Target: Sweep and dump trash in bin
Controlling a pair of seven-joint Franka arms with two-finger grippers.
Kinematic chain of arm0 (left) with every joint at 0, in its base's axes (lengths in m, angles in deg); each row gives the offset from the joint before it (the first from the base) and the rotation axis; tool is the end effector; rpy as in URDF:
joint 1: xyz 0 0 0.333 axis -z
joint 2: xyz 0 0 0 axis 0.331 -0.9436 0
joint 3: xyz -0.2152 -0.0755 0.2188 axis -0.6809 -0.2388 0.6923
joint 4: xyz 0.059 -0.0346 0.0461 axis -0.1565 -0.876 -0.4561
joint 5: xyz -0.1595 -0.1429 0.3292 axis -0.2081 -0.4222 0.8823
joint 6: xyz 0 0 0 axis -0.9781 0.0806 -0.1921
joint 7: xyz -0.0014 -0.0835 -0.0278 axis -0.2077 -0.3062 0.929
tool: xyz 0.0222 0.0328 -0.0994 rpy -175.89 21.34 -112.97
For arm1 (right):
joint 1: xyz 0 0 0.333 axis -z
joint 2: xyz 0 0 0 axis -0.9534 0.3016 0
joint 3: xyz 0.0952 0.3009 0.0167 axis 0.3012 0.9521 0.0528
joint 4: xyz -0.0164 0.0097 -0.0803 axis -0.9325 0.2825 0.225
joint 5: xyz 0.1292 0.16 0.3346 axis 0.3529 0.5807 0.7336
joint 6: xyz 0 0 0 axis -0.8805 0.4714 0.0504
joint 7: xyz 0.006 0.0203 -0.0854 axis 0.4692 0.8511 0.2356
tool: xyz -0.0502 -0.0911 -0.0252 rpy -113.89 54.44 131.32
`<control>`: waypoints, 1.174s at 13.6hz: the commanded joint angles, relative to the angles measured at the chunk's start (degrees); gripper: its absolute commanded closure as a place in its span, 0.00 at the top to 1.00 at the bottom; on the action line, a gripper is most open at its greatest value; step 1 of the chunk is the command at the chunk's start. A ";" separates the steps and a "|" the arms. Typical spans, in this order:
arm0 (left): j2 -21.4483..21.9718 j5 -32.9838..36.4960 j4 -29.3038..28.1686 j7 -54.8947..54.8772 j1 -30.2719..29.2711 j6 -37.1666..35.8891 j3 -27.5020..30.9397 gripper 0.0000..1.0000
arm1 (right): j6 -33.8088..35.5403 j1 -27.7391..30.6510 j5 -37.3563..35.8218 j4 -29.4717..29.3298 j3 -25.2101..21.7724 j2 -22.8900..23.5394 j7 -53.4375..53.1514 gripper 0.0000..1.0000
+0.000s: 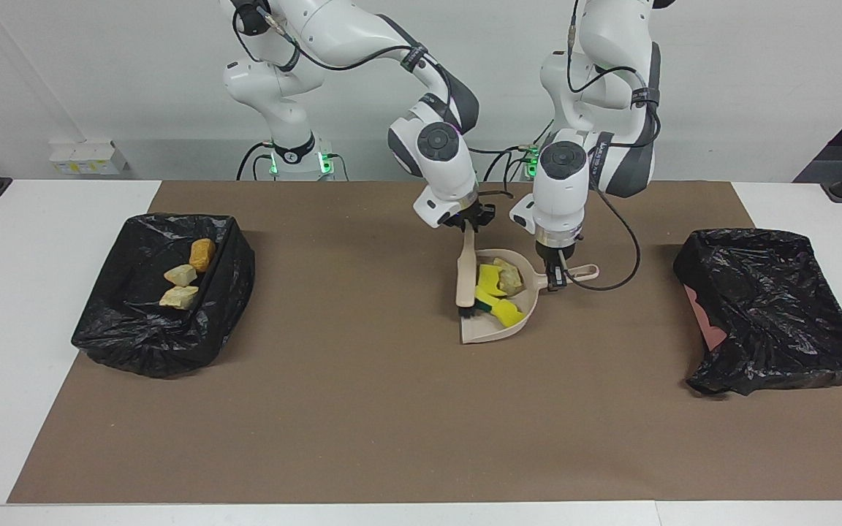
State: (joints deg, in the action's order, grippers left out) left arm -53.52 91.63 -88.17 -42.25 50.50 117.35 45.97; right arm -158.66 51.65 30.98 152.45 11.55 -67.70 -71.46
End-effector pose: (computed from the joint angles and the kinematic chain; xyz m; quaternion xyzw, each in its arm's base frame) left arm 0.5149 -0.2264 0.3618 -0.6776 0.7298 0.0490 0.0764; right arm 0.4459 0.4423 0.3570 -0.9819 0.0543 0.1229 0.1338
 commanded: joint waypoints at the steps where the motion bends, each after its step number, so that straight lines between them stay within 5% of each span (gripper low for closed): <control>1: 2.24 0.88 -3.10 0.98 -0.84 1.77 0.18 0.00 | 1.36 0.49 -0.87 -1.95 0.56 1.12 5.20 0.00; 11: 3.20 -4.92 -5.39 7.05 -3.30 2.04 0.18 0.00 | 23.32 0.49 -10.18 -2.74 0.30 -6.87 4.96 0.00; 16: 3.29 -5.00 -2.06 4.78 -8.48 2.83 0.18 0.00 | 24.14 -1.95 -11.24 1.12 0.56 -11.70 -2.24 0.00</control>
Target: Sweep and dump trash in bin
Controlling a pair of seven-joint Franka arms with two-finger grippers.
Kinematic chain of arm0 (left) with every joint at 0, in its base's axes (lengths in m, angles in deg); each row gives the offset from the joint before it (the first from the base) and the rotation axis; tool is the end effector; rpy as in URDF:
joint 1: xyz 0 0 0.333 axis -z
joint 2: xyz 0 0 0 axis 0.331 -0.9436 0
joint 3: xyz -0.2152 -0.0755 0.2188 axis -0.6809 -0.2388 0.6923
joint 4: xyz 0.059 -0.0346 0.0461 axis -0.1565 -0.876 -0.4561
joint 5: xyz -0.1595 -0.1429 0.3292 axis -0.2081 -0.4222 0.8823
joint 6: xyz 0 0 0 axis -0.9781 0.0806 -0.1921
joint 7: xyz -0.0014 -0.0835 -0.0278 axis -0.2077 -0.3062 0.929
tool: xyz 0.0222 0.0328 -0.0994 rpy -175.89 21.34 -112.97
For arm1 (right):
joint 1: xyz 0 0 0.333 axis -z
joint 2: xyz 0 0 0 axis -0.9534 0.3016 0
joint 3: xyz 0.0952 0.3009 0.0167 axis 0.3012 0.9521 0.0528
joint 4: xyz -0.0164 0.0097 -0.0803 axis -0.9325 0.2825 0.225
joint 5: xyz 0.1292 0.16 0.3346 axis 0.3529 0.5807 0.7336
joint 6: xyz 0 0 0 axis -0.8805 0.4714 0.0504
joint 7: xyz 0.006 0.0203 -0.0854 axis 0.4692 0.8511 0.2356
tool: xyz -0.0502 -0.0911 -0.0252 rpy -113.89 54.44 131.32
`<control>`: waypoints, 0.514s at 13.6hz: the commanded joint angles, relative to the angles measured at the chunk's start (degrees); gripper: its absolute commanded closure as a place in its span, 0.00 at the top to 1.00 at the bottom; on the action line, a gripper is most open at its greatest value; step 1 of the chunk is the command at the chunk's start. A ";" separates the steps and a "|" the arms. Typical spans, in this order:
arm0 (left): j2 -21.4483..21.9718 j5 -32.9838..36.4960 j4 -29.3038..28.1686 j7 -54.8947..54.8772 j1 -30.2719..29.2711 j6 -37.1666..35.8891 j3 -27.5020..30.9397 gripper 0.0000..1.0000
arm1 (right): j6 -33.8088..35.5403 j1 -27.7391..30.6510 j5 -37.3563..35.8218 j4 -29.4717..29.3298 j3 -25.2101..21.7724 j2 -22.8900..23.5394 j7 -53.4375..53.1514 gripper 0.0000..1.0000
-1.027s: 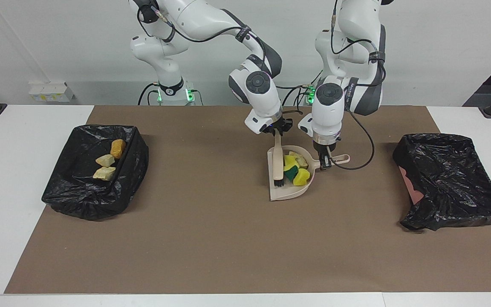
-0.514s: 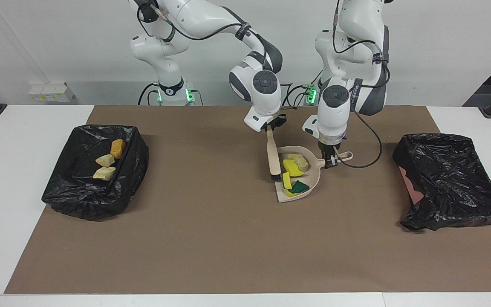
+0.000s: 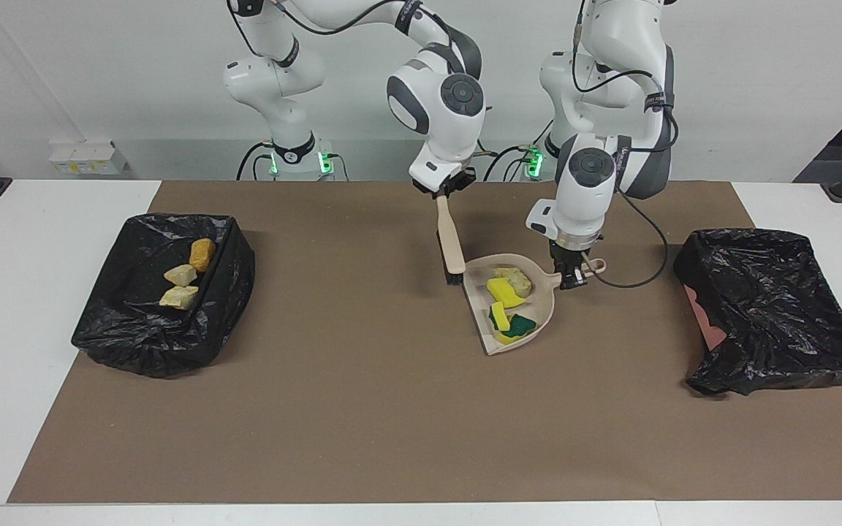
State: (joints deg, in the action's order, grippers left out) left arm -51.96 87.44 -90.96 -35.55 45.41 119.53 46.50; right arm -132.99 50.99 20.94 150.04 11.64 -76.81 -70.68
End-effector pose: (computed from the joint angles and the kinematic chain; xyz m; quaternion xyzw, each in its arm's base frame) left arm 0.5238 -0.1745 0.3583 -0.7668 0.6393 0.0301 0.0494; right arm 0.4005 0.4146 0.4294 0.9880 0.0357 -0.1489 0.0222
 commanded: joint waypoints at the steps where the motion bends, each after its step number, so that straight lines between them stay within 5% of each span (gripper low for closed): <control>1: 1.73 -1.25 2.05 -4.46 -4.54 0.56 -0.27 0.00 | -3.28 -2.09 -1.11 5.63 0.47 -3.99 -3.63 0.00; 7: 5.42 -3.36 5.41 -17.65 -19.11 -1.63 -0.09 0.00 | -17.95 -9.21 -0.85 16.18 0.56 -4.36 -12.60 0.00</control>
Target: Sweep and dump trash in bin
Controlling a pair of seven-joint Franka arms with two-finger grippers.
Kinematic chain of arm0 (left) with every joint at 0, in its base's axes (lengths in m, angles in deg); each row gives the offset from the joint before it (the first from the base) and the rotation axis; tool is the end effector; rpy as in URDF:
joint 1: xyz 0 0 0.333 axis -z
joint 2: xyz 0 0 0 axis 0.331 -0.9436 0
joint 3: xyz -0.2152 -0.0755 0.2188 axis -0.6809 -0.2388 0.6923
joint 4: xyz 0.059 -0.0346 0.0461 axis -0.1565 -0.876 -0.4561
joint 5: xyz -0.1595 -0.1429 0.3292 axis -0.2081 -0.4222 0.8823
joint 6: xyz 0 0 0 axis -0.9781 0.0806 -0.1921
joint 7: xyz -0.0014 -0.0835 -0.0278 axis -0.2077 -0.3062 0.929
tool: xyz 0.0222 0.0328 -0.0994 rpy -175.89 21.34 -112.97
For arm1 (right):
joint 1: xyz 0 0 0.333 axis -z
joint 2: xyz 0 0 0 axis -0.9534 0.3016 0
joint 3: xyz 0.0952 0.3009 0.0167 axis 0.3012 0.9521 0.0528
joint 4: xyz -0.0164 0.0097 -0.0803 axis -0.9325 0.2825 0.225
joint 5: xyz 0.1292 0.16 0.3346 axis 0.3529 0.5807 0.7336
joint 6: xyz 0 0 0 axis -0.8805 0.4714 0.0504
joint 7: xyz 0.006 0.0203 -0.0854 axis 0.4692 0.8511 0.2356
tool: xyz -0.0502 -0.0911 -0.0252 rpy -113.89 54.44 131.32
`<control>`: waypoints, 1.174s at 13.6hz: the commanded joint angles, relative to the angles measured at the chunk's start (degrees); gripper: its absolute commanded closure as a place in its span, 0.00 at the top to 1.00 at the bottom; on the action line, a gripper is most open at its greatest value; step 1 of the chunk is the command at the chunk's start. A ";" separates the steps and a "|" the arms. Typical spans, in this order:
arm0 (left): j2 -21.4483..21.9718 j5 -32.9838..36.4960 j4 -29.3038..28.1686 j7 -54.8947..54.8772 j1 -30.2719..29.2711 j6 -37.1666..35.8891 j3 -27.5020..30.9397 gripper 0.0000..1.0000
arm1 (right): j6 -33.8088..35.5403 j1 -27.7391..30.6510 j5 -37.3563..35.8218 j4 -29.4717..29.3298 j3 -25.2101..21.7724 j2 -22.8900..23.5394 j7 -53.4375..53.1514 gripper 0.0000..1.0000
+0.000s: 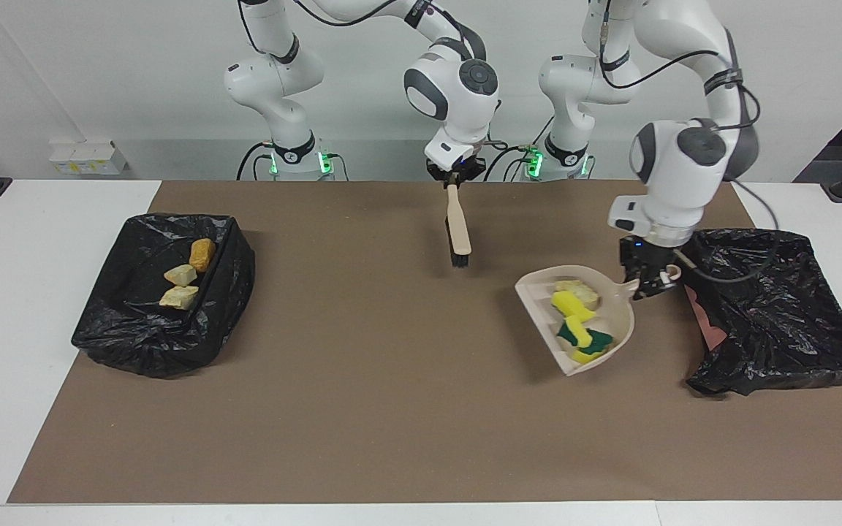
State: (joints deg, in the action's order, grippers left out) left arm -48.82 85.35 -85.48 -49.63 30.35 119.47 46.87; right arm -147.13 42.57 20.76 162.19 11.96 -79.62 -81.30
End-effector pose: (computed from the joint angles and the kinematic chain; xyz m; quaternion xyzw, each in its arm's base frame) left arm 0.5713 -0.0312 0.4325 -0.7821 0.6188 -0.0292 0.0681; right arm 0.3174 0.4545 0.3769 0.9939 0.0098 -0.1072 0.0247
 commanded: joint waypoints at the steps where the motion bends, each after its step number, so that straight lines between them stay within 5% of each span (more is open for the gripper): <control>1: 3.06 -1.18 -0.16 -4.10 -6.16 -2.62 -0.29 0.00 | -5.05 -1.58 -0.41 5.10 0.16 -1.46 -2.51 0.00; 6: 3.95 -1.97 2.90 -7.70 -16.45 -4.55 -0.11 0.00 | -7.16 -2.38 1.95 6.86 0.16 -0.32 -2.60 0.00; 11: -3.07 -4.88 16.50 -24.39 -27.00 -8.78 -0.02 0.00 | -7.26 -2.03 5.74 7.04 0.16 -0.23 -1.99 0.00; 13: -7.19 -4.35 23.44 -28.61 -29.90 -10.62 -0.02 0.00 | -6.04 -1.94 5.65 5.21 0.07 0.55 -2.51 0.99; 16: -11.07 5.28 27.08 -29.77 -30.36 -9.23 -0.02 0.00 | -0.07 0.86 4.78 0.03 -0.19 0.82 -1.73 1.00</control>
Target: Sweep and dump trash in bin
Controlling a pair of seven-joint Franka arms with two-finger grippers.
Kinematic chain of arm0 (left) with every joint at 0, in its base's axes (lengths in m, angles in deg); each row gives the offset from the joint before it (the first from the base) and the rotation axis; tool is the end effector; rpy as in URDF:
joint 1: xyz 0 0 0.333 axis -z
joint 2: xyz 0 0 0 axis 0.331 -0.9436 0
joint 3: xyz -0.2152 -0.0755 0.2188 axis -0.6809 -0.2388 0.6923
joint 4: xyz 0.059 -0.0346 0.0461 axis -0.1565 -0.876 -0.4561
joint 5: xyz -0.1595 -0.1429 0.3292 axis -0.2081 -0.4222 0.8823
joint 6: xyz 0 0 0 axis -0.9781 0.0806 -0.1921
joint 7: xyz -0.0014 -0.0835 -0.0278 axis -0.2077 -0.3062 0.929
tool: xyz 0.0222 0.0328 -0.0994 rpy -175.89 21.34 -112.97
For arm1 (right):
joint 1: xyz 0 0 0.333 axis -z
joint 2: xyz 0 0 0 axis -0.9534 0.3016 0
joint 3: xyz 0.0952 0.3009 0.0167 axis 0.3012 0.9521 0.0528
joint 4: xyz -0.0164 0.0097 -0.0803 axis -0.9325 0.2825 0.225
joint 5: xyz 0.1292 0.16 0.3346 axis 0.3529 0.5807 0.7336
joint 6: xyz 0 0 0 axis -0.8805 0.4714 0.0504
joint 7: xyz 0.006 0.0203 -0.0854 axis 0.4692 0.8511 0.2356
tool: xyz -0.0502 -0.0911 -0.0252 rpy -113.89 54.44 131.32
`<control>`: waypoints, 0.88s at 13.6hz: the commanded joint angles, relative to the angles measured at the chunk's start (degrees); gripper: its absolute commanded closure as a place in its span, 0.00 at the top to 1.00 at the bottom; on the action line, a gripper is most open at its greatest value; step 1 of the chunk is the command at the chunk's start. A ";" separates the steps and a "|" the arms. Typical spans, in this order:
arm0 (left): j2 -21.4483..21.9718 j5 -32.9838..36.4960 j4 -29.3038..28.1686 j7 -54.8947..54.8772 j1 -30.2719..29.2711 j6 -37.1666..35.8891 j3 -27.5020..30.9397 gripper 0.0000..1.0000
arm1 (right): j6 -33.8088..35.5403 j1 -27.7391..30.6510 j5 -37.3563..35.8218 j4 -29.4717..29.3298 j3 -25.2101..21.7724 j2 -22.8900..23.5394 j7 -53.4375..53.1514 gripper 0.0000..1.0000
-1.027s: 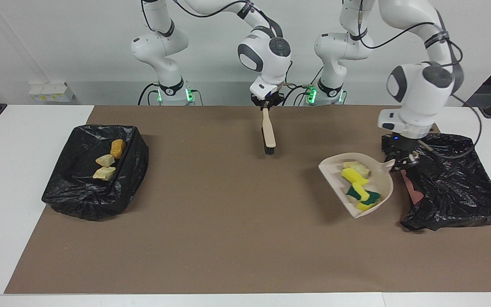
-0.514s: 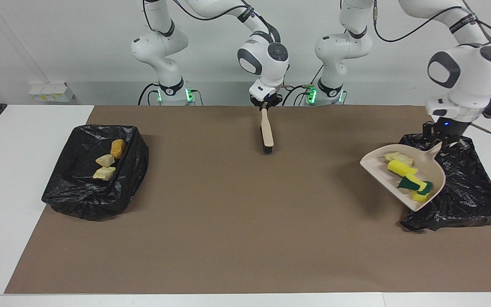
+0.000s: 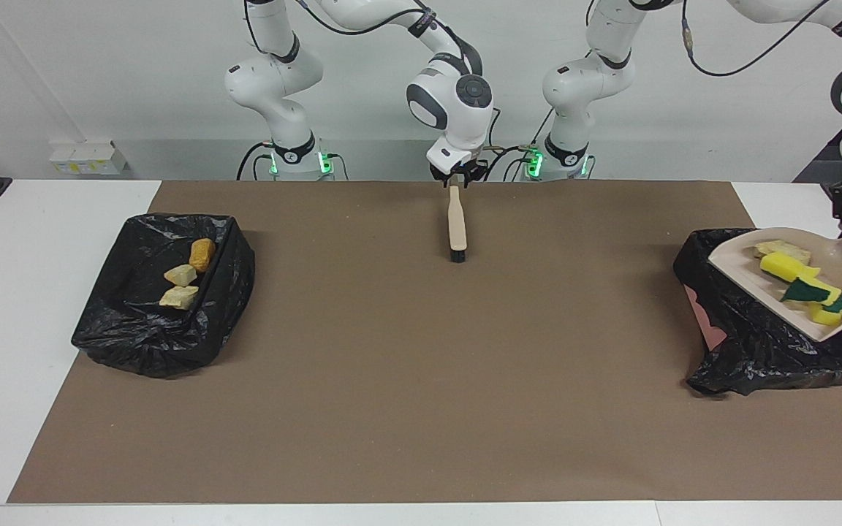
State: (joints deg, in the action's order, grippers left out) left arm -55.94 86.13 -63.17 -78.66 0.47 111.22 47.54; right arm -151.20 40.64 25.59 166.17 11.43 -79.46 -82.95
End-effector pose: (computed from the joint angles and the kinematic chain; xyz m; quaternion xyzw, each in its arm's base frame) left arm 0.5681 0.2909 0.5343 -0.7869 0.6017 -0.0013 0.1367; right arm 0.2964 0.4566 0.3510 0.9907 -0.0181 -0.1345 0.0089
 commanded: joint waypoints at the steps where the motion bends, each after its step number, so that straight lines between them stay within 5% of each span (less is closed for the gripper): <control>1: -5.00 7.84 5.81 -0.84 -0.39 -0.01 -0.68 0.00 | 6.62 4.36 -0.23 -5.80 0.34 0.40 0.27 1.00; 8: -4.84 30.51 2.93 2.23 3.74 3.25 -0.68 0.00 | 24.56 18.60 -3.64 -19.07 0.07 -1.01 17.30 1.00; 12: -3.34 41.78 0.12 7.77 6.56 1.76 -0.60 0.00 | 28.44 25.54 -9.62 -24.35 -0.54 -1.01 25.92 1.00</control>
State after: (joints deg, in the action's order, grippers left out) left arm -61.35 123.33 -60.57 -73.44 6.01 113.76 46.28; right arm -124.71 62.92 18.46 144.45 10.74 -80.57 -61.13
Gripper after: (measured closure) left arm 0.674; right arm 0.000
